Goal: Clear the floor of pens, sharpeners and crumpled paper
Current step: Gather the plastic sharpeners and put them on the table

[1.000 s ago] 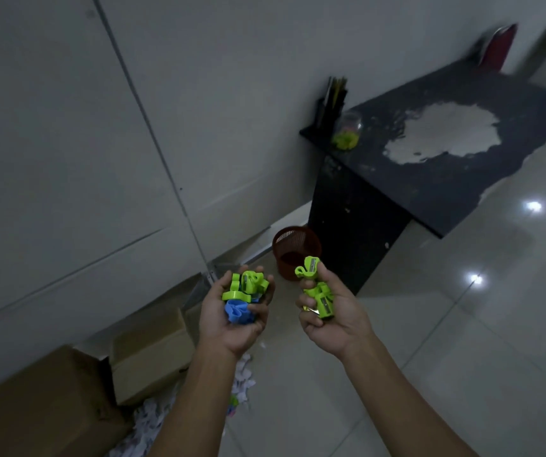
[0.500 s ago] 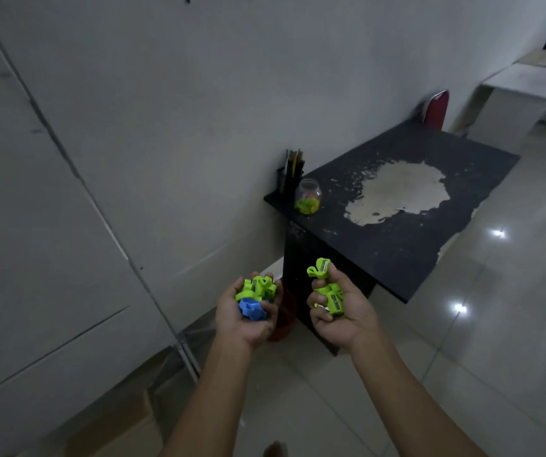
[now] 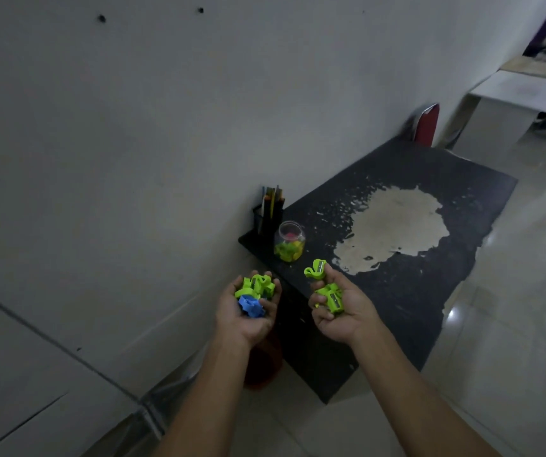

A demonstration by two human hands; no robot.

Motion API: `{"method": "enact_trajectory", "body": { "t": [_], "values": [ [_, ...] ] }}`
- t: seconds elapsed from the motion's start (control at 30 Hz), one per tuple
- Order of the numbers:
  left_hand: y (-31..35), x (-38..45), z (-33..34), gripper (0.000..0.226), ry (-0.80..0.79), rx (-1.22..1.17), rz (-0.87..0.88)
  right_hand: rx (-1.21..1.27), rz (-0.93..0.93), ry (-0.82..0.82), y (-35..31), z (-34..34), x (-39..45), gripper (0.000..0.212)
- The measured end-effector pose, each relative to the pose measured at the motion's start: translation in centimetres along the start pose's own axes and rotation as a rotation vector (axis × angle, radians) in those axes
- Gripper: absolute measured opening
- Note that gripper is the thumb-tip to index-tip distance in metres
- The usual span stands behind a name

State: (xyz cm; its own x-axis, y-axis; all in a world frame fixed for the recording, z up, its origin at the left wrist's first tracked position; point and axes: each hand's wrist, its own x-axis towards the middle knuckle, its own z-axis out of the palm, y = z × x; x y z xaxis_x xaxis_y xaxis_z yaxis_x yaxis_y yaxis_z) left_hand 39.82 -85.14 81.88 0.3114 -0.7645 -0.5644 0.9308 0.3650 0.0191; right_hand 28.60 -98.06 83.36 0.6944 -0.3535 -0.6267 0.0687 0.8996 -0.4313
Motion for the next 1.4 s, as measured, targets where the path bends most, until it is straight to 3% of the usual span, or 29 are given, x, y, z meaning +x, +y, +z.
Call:
{"method": "enact_trajectory", "body": {
  "t": [0.17,0.3,0.47,0.63,0.8,0.9,1.0,1.3,1.4],
  "values": [
    [2.2,5.6,2.7,0.026,0.031,-0.024,0.027,-0.079,-0.029,0.05,-5.0,1.2,7.3,0.017],
    [4.0,9.9,4.7,0.033,0.047,-0.055,0.097,-0.298,-0.099,0.138,-9.1,2.3,14.4,0.017],
    [6.1,14.5,7.7,0.026,0.088,-0.076,0.182,-0.721,-0.214,0.278,-13.0,4.1,21.1,0.009],
    [7.7,17.6,8.8,0.027,0.124,-0.105,0.263,-1.281,-0.427,0.195,-14.5,4.2,27.0,0.004],
    [8.6,19.0,8.7,0.024,0.147,-0.137,0.292,-1.851,-0.474,0.07,-14.2,3.5,29.9,0.023],
    [9.0,19.3,9.1,0.021,0.139,-0.121,0.286,-1.807,-0.584,0.073,-14.2,3.5,30.5,0.022],
    [9.3,19.6,9.4,0.023,0.142,-0.093,0.3,-1.671,-0.814,0.044,-13.7,4.0,30.8,0.018],
    [9.6,19.0,8.8,0.032,0.175,-0.08,0.295,-1.761,-1.226,-0.038,-9.8,2.9,34.4,0.017],
    [9.8,18.6,8.7,0.022,0.2,-0.116,0.297,-1.742,-1.312,-0.085,-9.2,1.9,34.8,0.015]
  ]
}}
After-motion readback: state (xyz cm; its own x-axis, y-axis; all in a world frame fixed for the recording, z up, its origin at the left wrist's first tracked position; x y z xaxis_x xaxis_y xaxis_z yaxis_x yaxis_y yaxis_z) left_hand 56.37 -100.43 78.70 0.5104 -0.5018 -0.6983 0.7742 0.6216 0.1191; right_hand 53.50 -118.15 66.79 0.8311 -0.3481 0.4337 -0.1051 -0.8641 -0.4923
